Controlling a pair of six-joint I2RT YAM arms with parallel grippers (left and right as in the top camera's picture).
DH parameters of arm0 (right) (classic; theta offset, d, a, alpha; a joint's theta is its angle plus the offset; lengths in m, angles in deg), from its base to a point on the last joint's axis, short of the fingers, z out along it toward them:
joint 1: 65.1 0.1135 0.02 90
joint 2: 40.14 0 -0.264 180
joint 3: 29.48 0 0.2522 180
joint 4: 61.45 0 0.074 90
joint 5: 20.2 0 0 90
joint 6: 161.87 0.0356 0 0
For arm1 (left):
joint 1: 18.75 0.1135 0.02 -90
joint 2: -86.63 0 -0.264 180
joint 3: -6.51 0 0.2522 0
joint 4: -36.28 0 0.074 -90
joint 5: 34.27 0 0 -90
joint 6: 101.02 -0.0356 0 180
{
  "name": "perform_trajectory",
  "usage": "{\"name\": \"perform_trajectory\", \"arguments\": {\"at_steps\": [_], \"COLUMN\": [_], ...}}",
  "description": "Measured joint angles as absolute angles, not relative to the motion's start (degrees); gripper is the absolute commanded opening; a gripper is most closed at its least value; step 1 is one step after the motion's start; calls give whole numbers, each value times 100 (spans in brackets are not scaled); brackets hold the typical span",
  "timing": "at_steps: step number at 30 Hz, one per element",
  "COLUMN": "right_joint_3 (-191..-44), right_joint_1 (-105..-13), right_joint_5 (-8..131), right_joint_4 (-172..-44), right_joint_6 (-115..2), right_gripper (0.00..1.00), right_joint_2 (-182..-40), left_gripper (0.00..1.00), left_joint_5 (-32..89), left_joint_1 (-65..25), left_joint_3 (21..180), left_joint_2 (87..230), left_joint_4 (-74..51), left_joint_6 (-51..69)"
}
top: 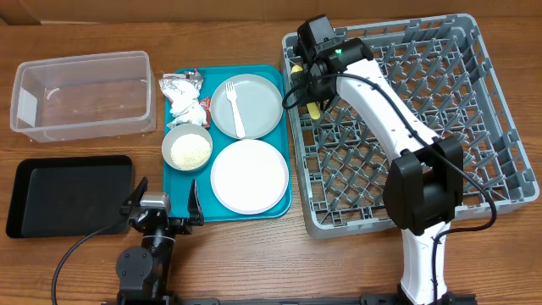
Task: Sort waste into correct bins and load items into the dishwasher rack
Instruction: 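Place the yellow spoon into the rack's left edge, then return the right gripper to the grey plate and grasp the pink fork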
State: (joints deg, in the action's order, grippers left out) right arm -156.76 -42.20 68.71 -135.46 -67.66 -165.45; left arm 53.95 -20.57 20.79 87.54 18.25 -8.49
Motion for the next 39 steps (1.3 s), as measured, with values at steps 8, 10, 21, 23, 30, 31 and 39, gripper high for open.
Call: {"name": "perform_trajectory", "arguments": {"at_steps": [8, 10, 21, 23, 30, 31, 39], "right_joint_3": [-15676, -15676, -15962, -15969, -15973, -15973, -15932], "right_joint_1": [-4207, -4186, -3442, -3084, -2542, -2566, -2666], "right_joint_5": [6777, 6762, 6382, 6434, 6782, 6819, 6965], "right_joint_4": [-13579, -13623, -13352, -13153, -12198, -12077, -11249], "right_joint_6": [-6554, -6526, -6462, -6456, -6456, -6454, -6441], "right_gripper": [47, 47, 34, 36, 47, 47, 54], "right_joint_2": [-16545, -16545, -16499, -16497, -16827, -16987, -17861], "left_gripper": [100, 100, 100, 100, 100, 100, 100], "left_joint_5": [5395, 5395, 5395, 5395, 5395, 5395, 5395], "left_joint_1": [-2057, -2057, -2057, -2057, -2057, -2057, -2057], "left_joint_3": [2079, 2079, 2079, 2076, 2079, 2079, 2079], "left_joint_2": [8754, 8754, 8754, 8754, 8754, 8754, 8754], "left_joint_4": [1825, 1825, 1825, 1827, 1825, 1825, 1825], "left_joint_6": [-849, -849, -849, -849, -849, -849, -849]}}
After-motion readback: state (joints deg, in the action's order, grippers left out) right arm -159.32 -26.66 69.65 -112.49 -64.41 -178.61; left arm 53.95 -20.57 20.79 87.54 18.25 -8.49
